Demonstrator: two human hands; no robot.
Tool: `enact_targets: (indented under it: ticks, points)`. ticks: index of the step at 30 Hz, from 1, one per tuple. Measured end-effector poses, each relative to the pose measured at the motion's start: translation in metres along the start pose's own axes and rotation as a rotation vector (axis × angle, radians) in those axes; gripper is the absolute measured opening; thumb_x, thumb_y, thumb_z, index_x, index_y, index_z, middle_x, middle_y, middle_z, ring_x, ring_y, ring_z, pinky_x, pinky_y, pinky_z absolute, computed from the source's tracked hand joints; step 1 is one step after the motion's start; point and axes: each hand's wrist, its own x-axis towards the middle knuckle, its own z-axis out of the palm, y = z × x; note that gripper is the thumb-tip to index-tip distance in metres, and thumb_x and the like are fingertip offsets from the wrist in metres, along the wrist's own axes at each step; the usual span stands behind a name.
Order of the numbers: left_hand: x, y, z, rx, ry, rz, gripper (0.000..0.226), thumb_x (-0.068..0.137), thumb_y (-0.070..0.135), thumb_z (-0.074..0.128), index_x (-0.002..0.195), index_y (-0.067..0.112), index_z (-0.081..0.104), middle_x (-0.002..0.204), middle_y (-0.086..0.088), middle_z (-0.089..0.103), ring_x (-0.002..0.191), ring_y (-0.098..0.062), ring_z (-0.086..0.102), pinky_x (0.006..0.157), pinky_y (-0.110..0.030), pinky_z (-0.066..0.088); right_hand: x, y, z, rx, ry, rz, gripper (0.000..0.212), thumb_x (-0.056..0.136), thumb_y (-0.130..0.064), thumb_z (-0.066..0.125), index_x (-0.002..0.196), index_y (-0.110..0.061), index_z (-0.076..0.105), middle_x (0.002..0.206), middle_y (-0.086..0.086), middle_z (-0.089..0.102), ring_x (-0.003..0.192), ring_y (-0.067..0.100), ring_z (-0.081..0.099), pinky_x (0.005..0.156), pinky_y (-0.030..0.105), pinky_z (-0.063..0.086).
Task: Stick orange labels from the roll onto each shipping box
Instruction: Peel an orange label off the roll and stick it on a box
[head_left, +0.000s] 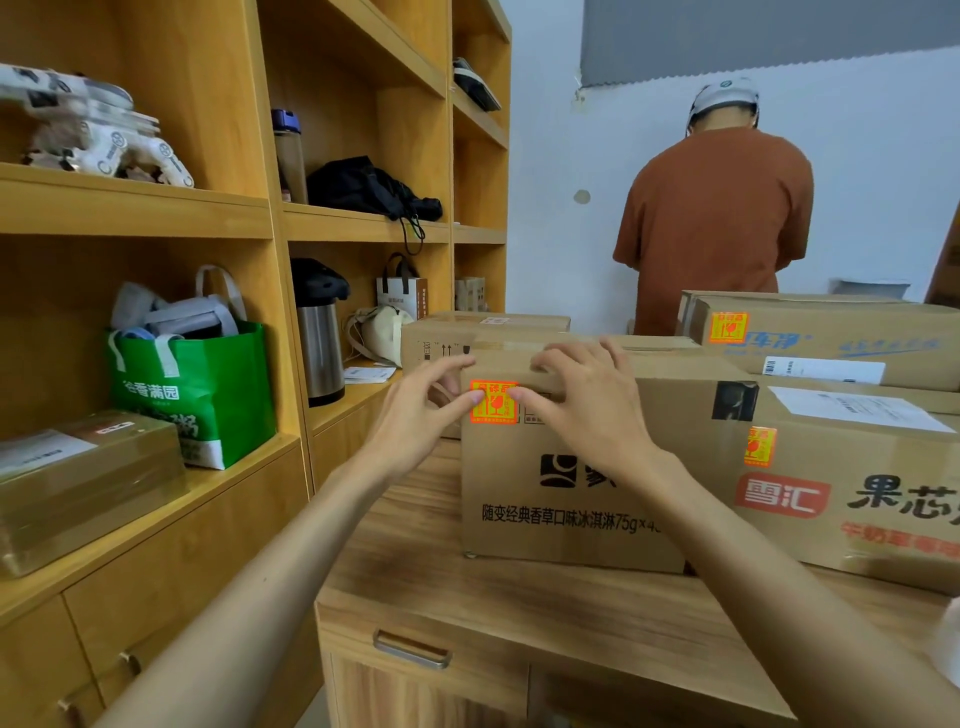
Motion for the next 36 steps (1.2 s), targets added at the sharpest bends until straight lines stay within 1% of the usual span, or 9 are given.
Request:
enact_targets:
  ticks: [6,14,17,19,21,24,29,33,36]
  points:
    - [-0.001,0.008,-0.001,-0.095,0.031,0.018,0.027,0.092,0.034,0.074,0.117,0.035,0.066,0.090,-0.004,0.062,0.082,-0.025,0.066,0.050,-0.041,0.059,0.002,0.011,-0.004,0.172,0.003,0.016,0.040,0.084,-0.065,0.060,0.099,-0.028,0.066,0.105,-0.011,0.064,0.104,0.013,0.052,0.099,0.033,0.029]
    - [-0.001,0.010,-0.001,-0.112,0.033,0.012,0.026,0.090,0.031,0.076,0.114,0.027,0.066,0.090,-0.002,0.061,0.083,-0.029,0.067,0.045,-0.042,0.058,0.000,0.010,0.003,0.092,0.023,-0.022,0.041,0.085,-0.063,0.056,0.102,-0.026,0.061,0.107,-0.009,0.060,0.104,0.016,0.049,0.093,0.034,0.034]
    - [-0.003,0.006,-0.001,-0.104,-0.017,0.025,0.040,0.085,0.031,0.081,0.120,0.028,0.061,0.093,0.001,0.060,0.084,-0.024,0.066,0.050,-0.048,0.058,-0.008,0.012,0.006,-0.017,0.012,-0.089,0.057,0.079,-0.073,0.053,0.110,-0.025,0.056,0.111,-0.008,0.057,0.104,0.016,0.049,0.093,0.034,0.034]
    - [-0.004,0.001,-0.001,-0.027,-0.041,0.052,0.051,0.081,0.035,0.084,0.123,0.031,0.055,0.098,0.005,0.061,0.085,-0.017,0.066,0.065,-0.046,0.060,-0.012,0.012,0.011,-0.099,0.013,-0.120,0.065,0.076,-0.074,0.056,0.115,-0.023,0.054,0.115,-0.006,0.056,0.106,0.019,0.050,0.095,0.036,0.035]
    - [-0.004,-0.002,0.002,0.038,-0.052,0.083,0.058,0.080,0.038,0.085,0.125,0.034,0.049,0.103,0.006,0.061,0.089,-0.012,0.064,0.079,-0.041,0.058,-0.013,0.011,0.014,-0.139,0.031,-0.122,0.066,0.075,-0.072,0.060,0.117,-0.021,0.053,0.117,-0.003,0.056,0.107,0.022,0.051,0.096,0.039,0.036]
    - [-0.004,-0.005,0.003,0.059,-0.056,0.108,0.060,0.081,0.038,0.083,0.127,0.035,0.045,0.105,0.005,0.061,0.091,-0.011,0.063,0.082,-0.039,0.056,-0.014,0.011,0.017,-0.145,0.046,-0.130,0.066,0.077,-0.070,0.059,0.117,-0.019,0.054,0.117,0.000,0.057,0.108,0.024,0.052,0.096,0.040,0.038]
    - [-0.005,-0.010,0.000,0.006,-0.086,0.095,0.055,0.086,0.038,0.079,0.132,0.035,0.047,0.103,0.005,0.058,0.090,-0.013,0.064,0.067,-0.034,0.057,-0.011,0.013,0.016,-0.006,0.087,-0.084,0.056,0.087,-0.070,0.046,0.112,-0.022,0.059,0.111,-0.006,0.059,0.104,0.018,0.052,0.094,0.036,0.037]
    - [0.001,-0.004,0.000,-0.061,-0.047,0.062,0.028,0.096,0.036,0.067,0.121,0.032,0.054,0.097,0.002,0.057,0.091,-0.025,0.064,0.055,-0.044,0.059,-0.009,0.009,0.020,-0.002,0.126,-0.045,0.047,0.091,-0.062,0.047,0.107,-0.021,0.062,0.105,-0.004,0.060,0.099,0.020,0.053,0.090,0.037,0.038]
    - [0.001,-0.002,0.000,-0.068,-0.045,0.072,0.029,0.096,0.034,0.069,0.120,0.028,0.055,0.096,0.000,0.057,0.088,-0.024,0.065,0.051,-0.050,0.058,-0.008,0.009,0.019,0.014,0.121,-0.036,0.047,0.088,-0.064,0.049,0.105,-0.022,0.061,0.103,-0.005,0.058,0.098,0.019,0.052,0.090,0.037,0.039]
